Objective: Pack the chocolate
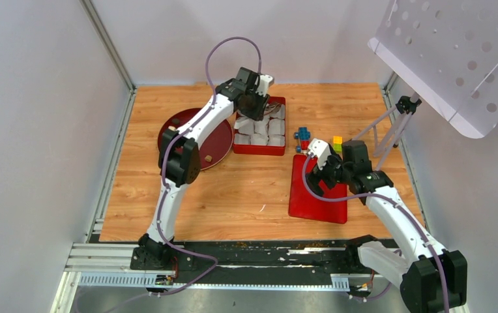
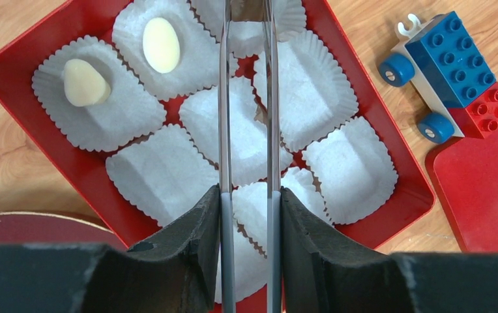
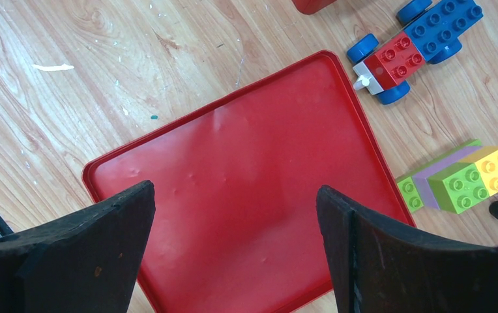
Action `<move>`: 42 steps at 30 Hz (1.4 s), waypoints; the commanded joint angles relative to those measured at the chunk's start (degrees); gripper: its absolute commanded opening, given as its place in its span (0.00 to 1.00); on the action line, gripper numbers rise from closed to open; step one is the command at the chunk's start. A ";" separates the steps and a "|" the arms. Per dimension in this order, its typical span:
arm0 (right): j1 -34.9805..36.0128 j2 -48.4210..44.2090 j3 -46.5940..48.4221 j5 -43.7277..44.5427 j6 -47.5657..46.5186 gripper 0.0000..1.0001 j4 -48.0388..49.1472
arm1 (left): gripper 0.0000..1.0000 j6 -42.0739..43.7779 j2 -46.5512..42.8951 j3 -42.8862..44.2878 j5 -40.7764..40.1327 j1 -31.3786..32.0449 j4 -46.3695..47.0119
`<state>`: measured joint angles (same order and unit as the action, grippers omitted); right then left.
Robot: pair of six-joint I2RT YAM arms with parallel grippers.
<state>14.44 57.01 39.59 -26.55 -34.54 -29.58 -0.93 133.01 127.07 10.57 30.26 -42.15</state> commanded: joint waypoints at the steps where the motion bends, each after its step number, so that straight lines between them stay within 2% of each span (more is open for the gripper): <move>1: -0.29 0.02 1.71 -1.45 0.85 0.94 0.58 | 0.42 0.86 0.71 3.44 -0.53 0.84 2.95; 13: -0.88 -0.92 1.39 -1.58 0.88 0.94 -0.26 | 0.46 2.83 1.64 5.47 -1.36 1.12 2.92; 23: -1.34 -1.05 -0.60 -2.26 1.87 0.94 1.74 | 0.44 4.76 -8.37 5.26 -1.16 0.06 1.77; 28: -1.34 -1.17 -1.01 -2.11 1.86 0.94 2.42 | 0.42 6.86 -18.14 -3.52 0.90 -2.70 -3.62; 34: -1.42 -1.81 -2.01 -1.78 2.39 0.94 3.98 | 0.40 13.43 -32.25 -21.68 0.57 -7.42 -10.42; 37: -1.41 -2.31 -3.26 -1.97 2.58 0.95 4.44 | 0.42 15.01 -39.05 -30.80 -0.26 -9.17 -11.86; 42: -1.43 -2.82 -3.82 -1.89 2.79 0.95 4.19 | 0.47 17.26 -47.28 -40.64 -0.97 -11.14 -14.52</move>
<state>13.30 55.33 36.03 -27.16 -32.86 -27.75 12.32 91.53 91.46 9.63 19.42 -54.02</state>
